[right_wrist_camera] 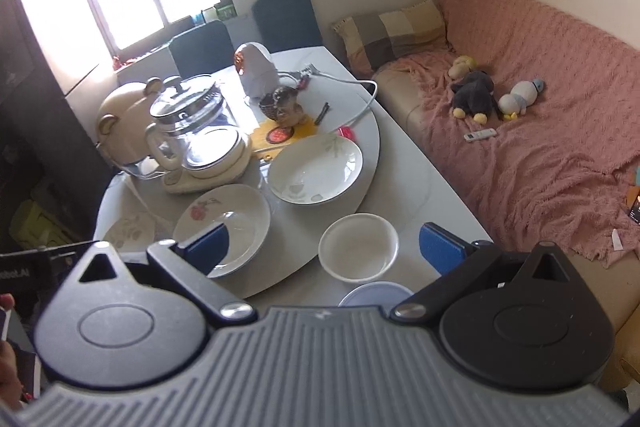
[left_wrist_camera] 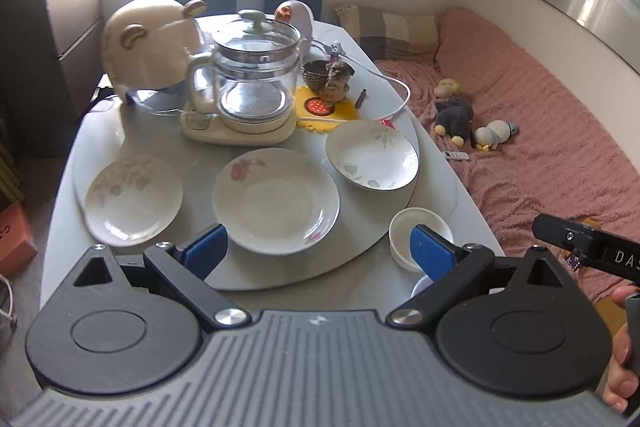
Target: Organize plates and bowls
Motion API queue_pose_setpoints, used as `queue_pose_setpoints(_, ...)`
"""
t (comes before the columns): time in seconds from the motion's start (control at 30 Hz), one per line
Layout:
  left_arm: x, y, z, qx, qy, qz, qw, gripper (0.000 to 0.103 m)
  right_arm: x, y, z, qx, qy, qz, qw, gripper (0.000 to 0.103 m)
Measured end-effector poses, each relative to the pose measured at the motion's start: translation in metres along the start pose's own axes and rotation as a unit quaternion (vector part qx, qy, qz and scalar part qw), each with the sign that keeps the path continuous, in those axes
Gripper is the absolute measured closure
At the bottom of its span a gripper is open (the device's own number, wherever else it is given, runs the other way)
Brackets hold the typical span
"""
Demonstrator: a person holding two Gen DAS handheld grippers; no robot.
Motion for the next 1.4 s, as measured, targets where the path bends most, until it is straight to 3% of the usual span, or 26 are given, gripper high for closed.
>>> queue_pose_setpoints(0.17, -0.013, 0.021, 0.050, 0.020, 0.003, 0.019, 0.9996, 0.004, -0.020, 0.004, 0.042, 0.020, 0.013, 0.032, 0.999, 0.000)
queue_pose_setpoints(0.37, -0.022, 0.040, 0.111, 0.047, -0.007, 0.001, 0.9989, 0.004, -0.034, 0.014, 0.087, 0.026, 0.040, 0.043, 0.998, 0.001)
queue_pose_setpoints(0.67, -0.040, 0.061, 0.196, 0.098, -0.032, 0.000, 0.9947, 0.004, -0.052, 0.031, 0.154, 0.042, 0.050, 0.027, 0.998, 0.009)
queue_pose_setpoints(0.8, -0.044, 0.075, 0.236, 0.114, -0.038, -0.019, 0.9926, 0.005, -0.059, 0.033, 0.185, 0.049, 0.053, 0.030, 0.997, 0.023)
queue_pose_setpoints(0.97, -0.047, 0.085, 0.283, 0.133, -0.047, -0.033, 0.9894, 0.005, -0.067, 0.032, 0.218, 0.047, 0.054, 0.056, 0.996, 0.026)
queue_pose_setpoints(1.17, -0.049, 0.088, 0.333, 0.151, -0.047, -0.022, 0.9872, 0.019, -0.074, 0.026, 0.257, 0.052, 0.062, 0.066, 0.995, 0.027)
queue_pose_setpoints(1.27, -0.045, 0.090, 0.357, 0.162, -0.038, -0.025, 0.9857, 0.028, -0.075, 0.024, 0.276, 0.052, 0.088, 0.078, 0.992, 0.028)
queue_pose_setpoints(1.4, -0.040, 0.094, 0.383, 0.181, -0.033, -0.030, 0.9824, 0.047, -0.078, 0.021, 0.302, 0.073, 0.099, 0.103, 0.987, 0.056)
Point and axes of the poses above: each gripper's, at about its wrist camera, not at the fingertips, and z roughly the way its jaws point, x to its left, y to its top, the point moved 6 cm from there along z, roughly the way its jaws point, and after that the axes turned 14 degrees about -z, right-handed, at the moved point
